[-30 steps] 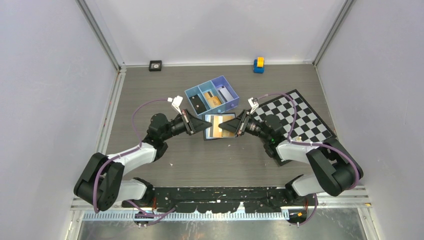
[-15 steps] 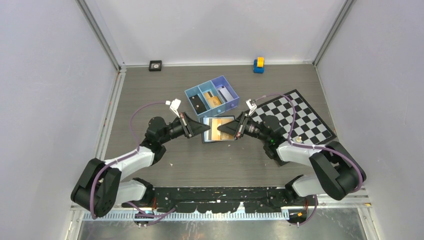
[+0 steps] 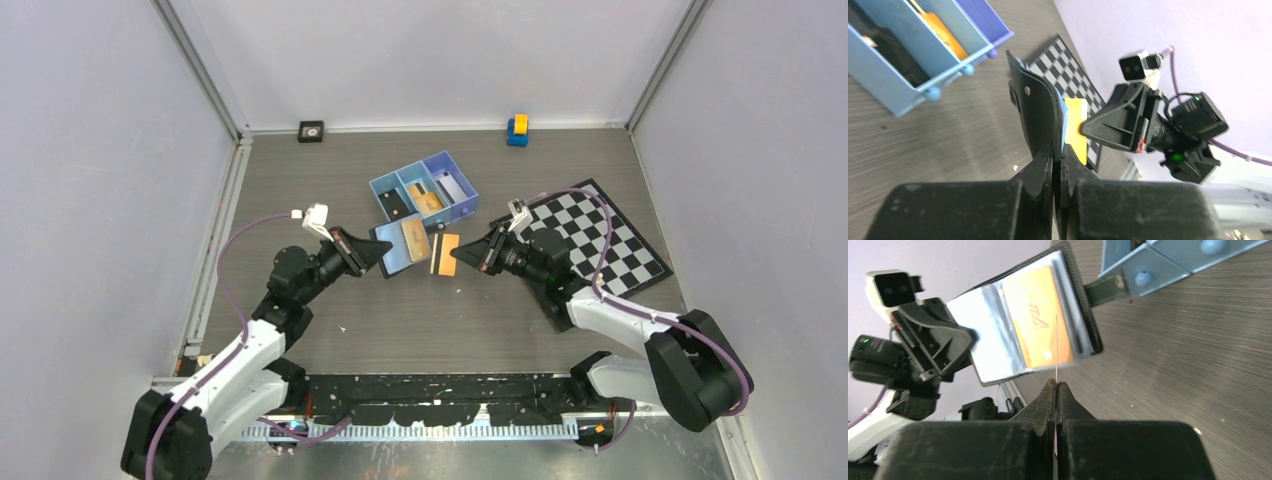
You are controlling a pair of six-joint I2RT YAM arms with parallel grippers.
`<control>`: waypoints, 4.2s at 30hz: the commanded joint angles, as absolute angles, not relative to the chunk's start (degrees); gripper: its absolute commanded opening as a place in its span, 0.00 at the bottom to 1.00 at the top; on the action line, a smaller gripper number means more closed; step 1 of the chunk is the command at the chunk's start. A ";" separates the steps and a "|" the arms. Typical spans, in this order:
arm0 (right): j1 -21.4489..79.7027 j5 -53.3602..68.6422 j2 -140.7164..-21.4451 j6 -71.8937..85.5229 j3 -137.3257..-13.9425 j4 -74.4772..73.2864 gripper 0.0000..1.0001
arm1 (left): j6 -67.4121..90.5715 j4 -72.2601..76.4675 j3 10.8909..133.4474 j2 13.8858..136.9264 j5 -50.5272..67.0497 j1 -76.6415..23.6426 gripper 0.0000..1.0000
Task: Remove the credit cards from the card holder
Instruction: Remove the credit card from the card holder, then place the credit card in the storage box, then remove the credit card from the card holder.
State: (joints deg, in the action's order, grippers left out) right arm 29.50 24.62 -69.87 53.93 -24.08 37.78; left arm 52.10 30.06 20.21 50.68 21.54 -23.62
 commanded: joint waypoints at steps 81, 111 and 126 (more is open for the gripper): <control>31.16 11.55 -125.75 4.08 -123.81 -42.93 0.39 | 42.69 9.51 20.13 29.59 -0.69 -23.47 0.00; 33.84 4.55 -67.27 36.35 -36.31 16.72 0.86 | 46.29 38.75 18.54 50.39 24.00 -23.55 0.02; 31.77 22.87 -74.04 46.59 -30.23 40.80 0.88 | 50.29 46.10 17.59 50.16 26.36 -23.55 0.00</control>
